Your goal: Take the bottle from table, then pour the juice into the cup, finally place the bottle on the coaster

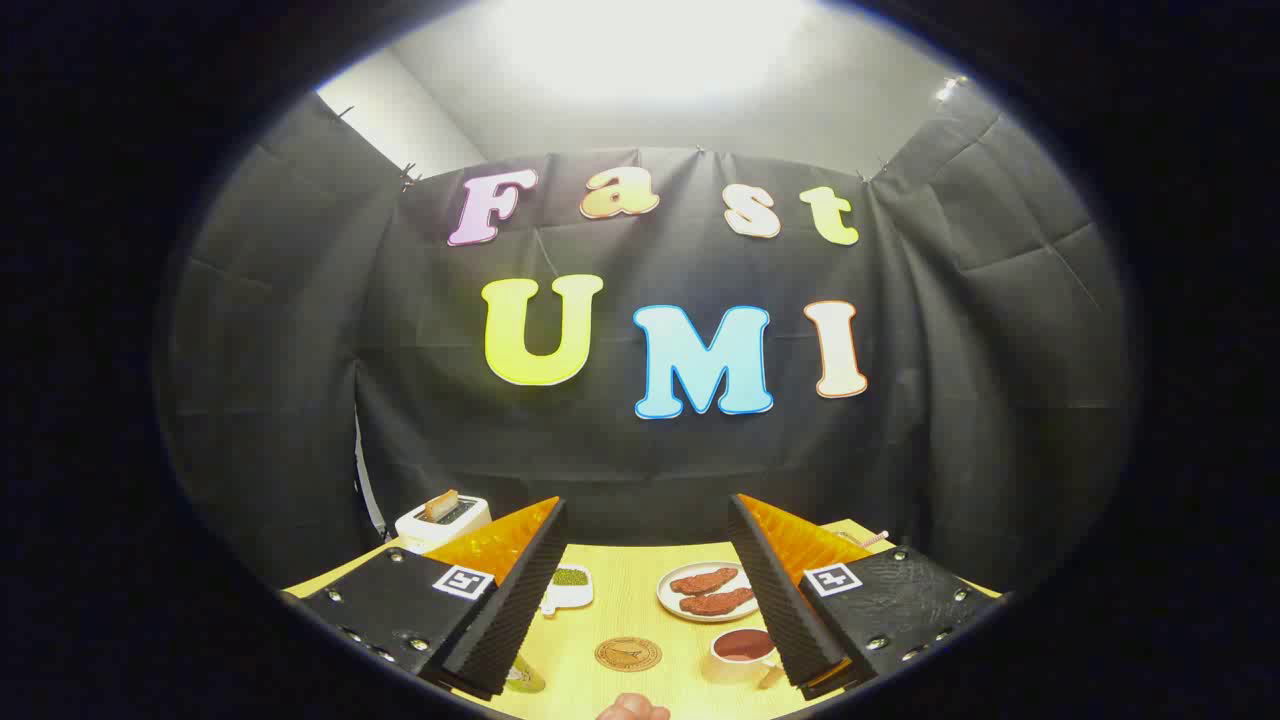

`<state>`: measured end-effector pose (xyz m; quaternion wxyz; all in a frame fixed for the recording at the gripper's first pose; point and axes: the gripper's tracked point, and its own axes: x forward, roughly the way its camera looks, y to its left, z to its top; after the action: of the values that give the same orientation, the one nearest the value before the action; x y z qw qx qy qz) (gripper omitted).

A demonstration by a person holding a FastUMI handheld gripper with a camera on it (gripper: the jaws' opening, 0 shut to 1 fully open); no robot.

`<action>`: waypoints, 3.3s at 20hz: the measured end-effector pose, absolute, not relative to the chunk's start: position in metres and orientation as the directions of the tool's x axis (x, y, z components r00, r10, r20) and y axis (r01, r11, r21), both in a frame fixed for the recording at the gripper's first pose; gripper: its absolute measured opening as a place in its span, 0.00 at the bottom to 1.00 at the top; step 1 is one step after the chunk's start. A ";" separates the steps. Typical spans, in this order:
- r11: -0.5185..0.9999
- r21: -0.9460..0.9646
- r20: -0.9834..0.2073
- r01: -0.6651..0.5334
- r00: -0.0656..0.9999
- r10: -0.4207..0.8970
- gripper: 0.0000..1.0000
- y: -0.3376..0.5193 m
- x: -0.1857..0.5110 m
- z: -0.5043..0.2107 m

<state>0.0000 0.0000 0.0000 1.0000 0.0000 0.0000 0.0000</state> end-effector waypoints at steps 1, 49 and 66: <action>1.000 -0.006 -0.002 -0.001 1.000 0.001 0.98 0.002 0.000 -0.003; 0.984 -0.020 -0.111 -0.179 0.978 0.176 0.98 0.159 0.027 -0.252; 0.981 0.147 -0.053 -0.130 0.989 0.139 0.78 0.115 0.032 -0.206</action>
<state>0.0317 0.1152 -0.2061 0.9946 0.0715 0.0317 0.0676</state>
